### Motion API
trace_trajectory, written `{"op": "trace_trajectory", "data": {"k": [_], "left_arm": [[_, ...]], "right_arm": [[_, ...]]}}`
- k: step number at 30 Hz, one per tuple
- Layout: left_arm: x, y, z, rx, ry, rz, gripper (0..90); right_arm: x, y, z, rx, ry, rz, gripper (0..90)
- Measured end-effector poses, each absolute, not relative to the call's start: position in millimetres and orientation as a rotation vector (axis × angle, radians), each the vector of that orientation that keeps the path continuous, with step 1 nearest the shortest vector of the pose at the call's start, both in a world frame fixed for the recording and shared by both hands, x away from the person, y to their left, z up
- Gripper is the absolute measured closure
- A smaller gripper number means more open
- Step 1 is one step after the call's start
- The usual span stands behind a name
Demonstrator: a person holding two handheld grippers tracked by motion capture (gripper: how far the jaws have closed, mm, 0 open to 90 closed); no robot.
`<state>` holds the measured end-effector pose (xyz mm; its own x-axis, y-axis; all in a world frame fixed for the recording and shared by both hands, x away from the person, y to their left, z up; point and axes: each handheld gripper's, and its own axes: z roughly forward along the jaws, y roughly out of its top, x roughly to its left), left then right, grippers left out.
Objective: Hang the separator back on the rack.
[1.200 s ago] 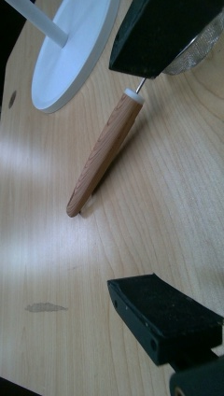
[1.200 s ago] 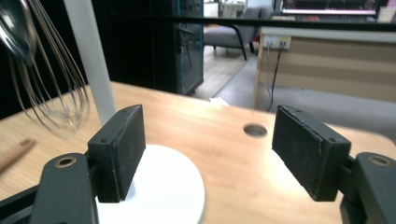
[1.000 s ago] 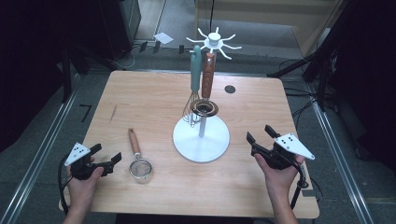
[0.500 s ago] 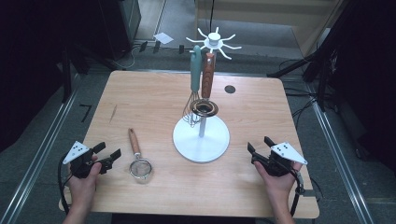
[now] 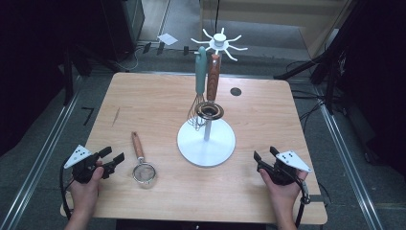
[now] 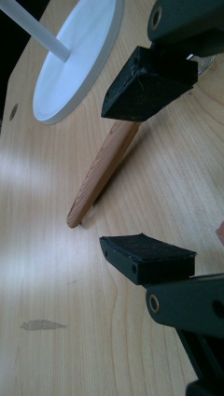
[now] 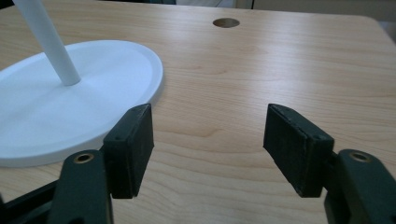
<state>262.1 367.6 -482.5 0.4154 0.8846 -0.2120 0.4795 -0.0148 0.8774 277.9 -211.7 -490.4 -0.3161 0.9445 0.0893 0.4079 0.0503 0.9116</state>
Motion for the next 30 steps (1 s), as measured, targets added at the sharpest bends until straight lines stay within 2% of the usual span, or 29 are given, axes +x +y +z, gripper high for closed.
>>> {"op": "trace_trajectory", "data": {"k": [6,15,26,30], "left_arm": [[261.6,365.7,-482.8,1.666,1.190,0.490,35.8],[252.3,361.1,-480.2,1.668,1.245,0.506,37.9],[244.8,321.3,-472.2,1.727,1.189,0.469,37.2],[244.9,314.4,-473.2,1.711,1.237,0.429,43.8]], "right_arm": [[268.6,-217.5,-494.4,1.356,1.781,1.211,36.2],[275.0,-211.9,-504.7,1.395,1.809,1.249,37.3],[255.3,-209.0,-489.2,1.330,1.832,1.323,38.0],[256.2,-206.8,-488.1,1.360,1.834,1.365,40.4]]}}
